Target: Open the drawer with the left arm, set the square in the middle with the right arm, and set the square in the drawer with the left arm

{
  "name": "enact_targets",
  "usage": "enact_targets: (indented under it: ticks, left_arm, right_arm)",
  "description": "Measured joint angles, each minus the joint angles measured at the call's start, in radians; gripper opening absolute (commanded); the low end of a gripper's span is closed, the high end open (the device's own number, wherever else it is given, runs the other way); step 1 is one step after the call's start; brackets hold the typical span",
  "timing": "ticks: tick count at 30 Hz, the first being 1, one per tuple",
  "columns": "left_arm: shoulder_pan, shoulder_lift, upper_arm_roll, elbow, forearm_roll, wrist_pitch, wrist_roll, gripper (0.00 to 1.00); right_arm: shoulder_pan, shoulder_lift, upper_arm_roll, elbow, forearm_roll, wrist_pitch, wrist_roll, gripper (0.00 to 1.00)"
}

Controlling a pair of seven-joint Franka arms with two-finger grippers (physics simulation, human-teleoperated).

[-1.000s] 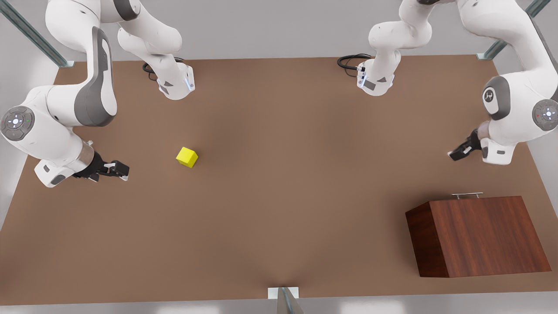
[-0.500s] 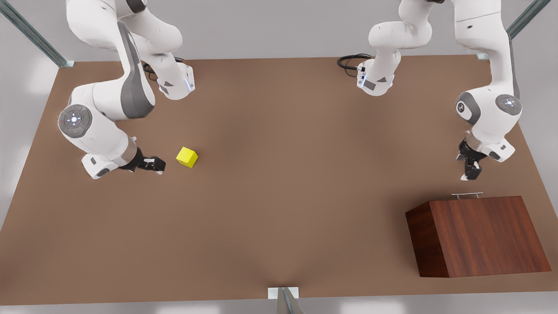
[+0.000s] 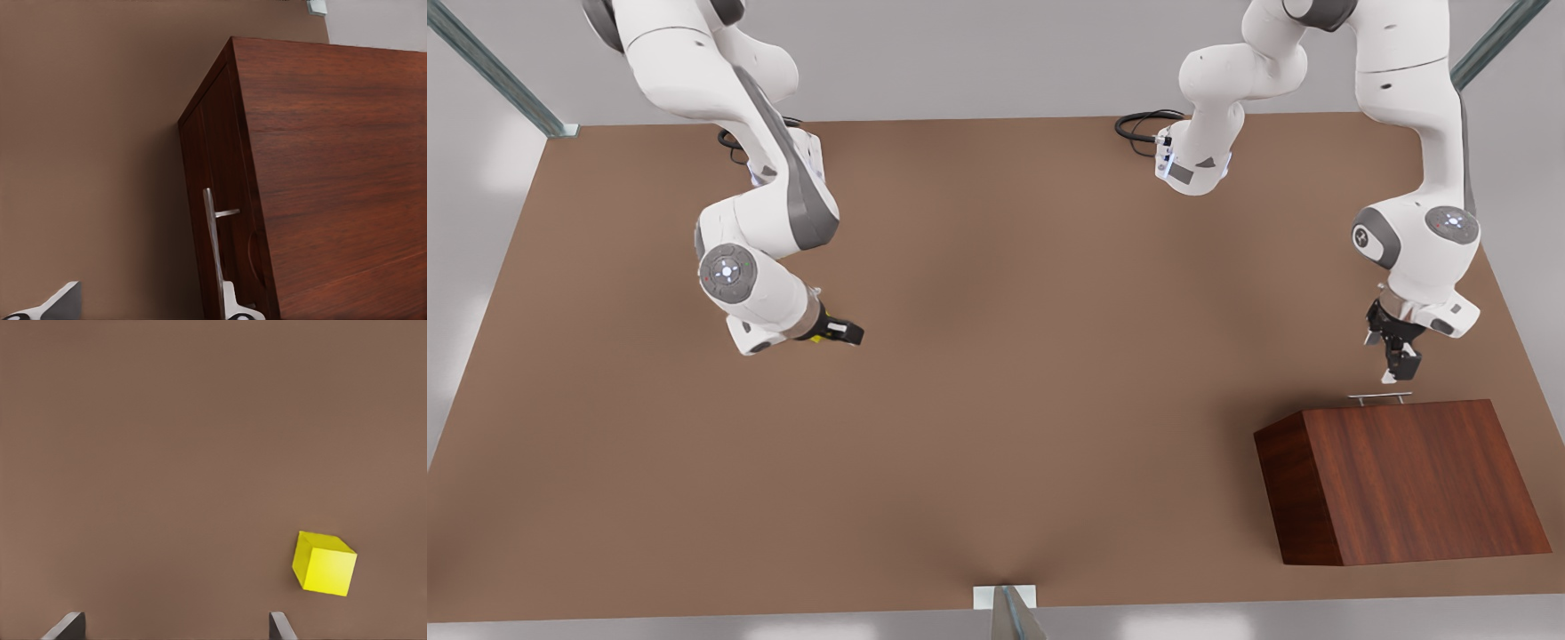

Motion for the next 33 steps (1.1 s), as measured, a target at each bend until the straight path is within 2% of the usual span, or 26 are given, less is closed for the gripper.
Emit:
enact_targets:
  ticks: [5,6,9,13,16,19,22,24,29,33]
  left_arm:
    - [0.000,0.045,0.000,0.006,0.001,0.059,0.000,1.00]
    - [0.001,0.050,0.000,0.006,0.001,0.062,0.000,1.00]
    - [0.002,0.069,0.000,0.016,0.002,0.080,0.000,1.00]
    - [0.004,0.078,0.000,0.023,0.003,0.079,0.000,1.00]
    - [0.004,0.099,0.000,0.044,0.003,0.080,0.000,1.00]
    - [0.004,0.111,-0.002,0.051,0.003,0.080,0.000,1.00]
    - [0.003,0.122,-0.002,0.051,0.004,0.079,0.000,1.00]
    - [0.004,0.122,-0.001,0.051,0.004,0.079,0.000,1.00]
    - [0.003,0.126,-0.001,0.051,0.005,0.079,0.001,1.00]
    - [0.004,0.128,0.000,0.050,0.005,0.074,0.002,1.00]
  right_arm:
    - [0.019,-0.111,0.059,-0.162,0.004,0.007,0.359,1.00]
    - [0.018,-0.114,0.058,-0.196,0.063,0.040,0.392,1.00]
    - [-0.011,-0.124,0.049,-0.385,0.071,0.294,0.307,1.00]
    - [-0.231,-0.119,0.045,-0.431,0.071,0.289,0.090,1.00]
    - [-0.195,-0.199,0.045,-0.529,0.072,0.265,0.131,1.00]
    - [-0.157,-0.155,0.059,-0.535,0.074,0.340,0.192,1.00]
    - [-0.186,-0.098,0.059,-0.528,0.088,0.388,0.201,1.00]
    - [-0.145,-0.096,0.058,-0.535,0.088,0.388,0.210,1.00]
    - [-0.234,-0.100,0.049,-0.571,0.037,0.388,0.160,1.00]
    - [-0.220,-0.104,0.051,-0.645,0.035,0.494,0.123,1.00]
